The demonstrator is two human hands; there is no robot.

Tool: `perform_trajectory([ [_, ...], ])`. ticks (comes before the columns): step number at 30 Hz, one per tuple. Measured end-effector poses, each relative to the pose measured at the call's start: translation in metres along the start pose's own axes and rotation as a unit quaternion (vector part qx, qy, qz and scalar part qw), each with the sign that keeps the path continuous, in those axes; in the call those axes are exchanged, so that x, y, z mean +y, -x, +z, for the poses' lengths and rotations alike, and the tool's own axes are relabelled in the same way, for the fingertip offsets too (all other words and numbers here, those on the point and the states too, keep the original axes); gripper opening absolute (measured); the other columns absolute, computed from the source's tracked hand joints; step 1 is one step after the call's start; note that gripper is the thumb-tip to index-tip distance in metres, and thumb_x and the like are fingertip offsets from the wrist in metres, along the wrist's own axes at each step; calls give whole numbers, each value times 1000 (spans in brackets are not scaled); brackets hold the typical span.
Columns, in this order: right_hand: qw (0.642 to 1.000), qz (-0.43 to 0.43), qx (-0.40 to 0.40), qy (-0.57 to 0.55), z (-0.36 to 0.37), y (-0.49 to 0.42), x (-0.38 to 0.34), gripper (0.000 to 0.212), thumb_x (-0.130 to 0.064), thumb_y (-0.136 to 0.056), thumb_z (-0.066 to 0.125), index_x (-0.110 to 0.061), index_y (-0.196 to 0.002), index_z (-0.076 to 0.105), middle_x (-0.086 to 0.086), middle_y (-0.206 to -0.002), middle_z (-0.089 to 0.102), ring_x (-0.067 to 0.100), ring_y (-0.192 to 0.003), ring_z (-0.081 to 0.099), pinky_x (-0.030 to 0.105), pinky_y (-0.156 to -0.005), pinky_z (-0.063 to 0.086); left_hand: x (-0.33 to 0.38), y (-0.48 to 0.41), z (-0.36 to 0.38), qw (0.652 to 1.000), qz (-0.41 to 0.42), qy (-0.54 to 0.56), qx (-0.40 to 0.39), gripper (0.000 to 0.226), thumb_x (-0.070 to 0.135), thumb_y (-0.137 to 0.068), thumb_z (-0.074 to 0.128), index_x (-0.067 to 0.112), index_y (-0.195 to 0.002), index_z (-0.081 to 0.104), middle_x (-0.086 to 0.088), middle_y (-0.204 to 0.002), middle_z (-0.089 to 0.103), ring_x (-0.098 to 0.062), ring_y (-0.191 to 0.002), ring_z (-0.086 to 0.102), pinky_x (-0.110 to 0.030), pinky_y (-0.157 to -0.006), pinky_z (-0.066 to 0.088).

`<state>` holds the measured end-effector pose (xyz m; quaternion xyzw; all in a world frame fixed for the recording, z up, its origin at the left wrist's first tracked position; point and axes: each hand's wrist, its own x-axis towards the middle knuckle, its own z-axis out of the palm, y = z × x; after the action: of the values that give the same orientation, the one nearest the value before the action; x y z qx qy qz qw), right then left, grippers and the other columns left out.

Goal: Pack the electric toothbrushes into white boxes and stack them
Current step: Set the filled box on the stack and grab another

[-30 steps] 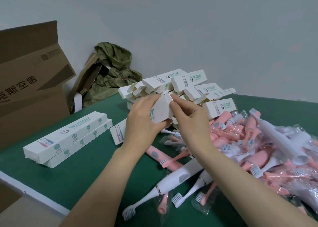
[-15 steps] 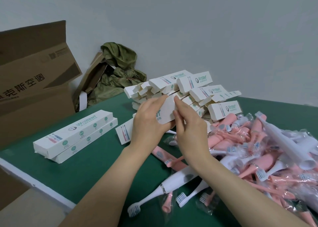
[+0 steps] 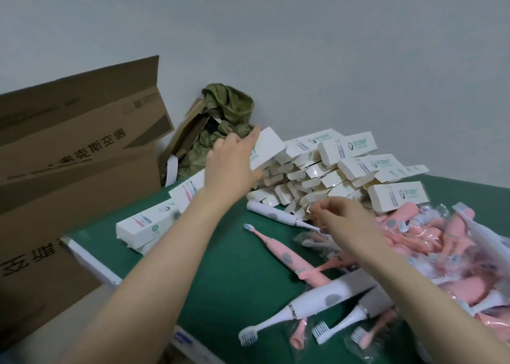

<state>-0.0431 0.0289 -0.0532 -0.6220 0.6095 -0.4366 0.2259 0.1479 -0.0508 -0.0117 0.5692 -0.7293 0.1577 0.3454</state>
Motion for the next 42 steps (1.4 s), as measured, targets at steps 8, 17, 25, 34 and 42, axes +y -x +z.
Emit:
perform_trajectory([
  [8,938,-77,-135,309,10,4,7,25,-23,-93,48,-10,-92,69,5,-90,71,17,-77,64,27,-67,50,-100,-12,-22,924,-134,-134,-333,65,47,-65,83,14,-113,54,-1,-120,55,-23,-99,56,-37,-83,49],
  [17,939,-91,-128,306,14,5,6,29,-22,-93,46,-4,-95,68,11,-91,71,24,-80,65,37,-75,52,-125,-3,-13,922,-185,-51,-337,56,49,-65,81,11,-101,60,-2,-99,62,-17,-84,58,-29,-69,46],
  [25,952,-128,-137,241,4,7,-7,21,-22,-94,50,-14,-96,69,1,-94,69,14,-81,63,28,-75,52,-124,3,-12,909,-191,-141,-344,65,63,-59,78,17,-98,54,-2,-100,60,-21,-89,56,-36,-82,49],
  [34,947,-64,-12,314,-48,-3,26,18,-21,-94,47,-16,-101,63,-2,-106,63,14,-88,58,24,-76,48,30,-40,12,991,41,129,-9,53,32,-84,65,11,-131,51,-11,-125,54,-28,-117,47,-39,-97,41],
  [42,911,-86,-5,403,-67,-5,26,24,-19,-90,52,-18,-114,59,2,-119,55,21,-108,46,34,-88,44,112,-82,65,980,151,-92,-95,65,54,-81,62,8,-125,46,-9,-123,52,-26,-114,45,-34,-87,38],
])
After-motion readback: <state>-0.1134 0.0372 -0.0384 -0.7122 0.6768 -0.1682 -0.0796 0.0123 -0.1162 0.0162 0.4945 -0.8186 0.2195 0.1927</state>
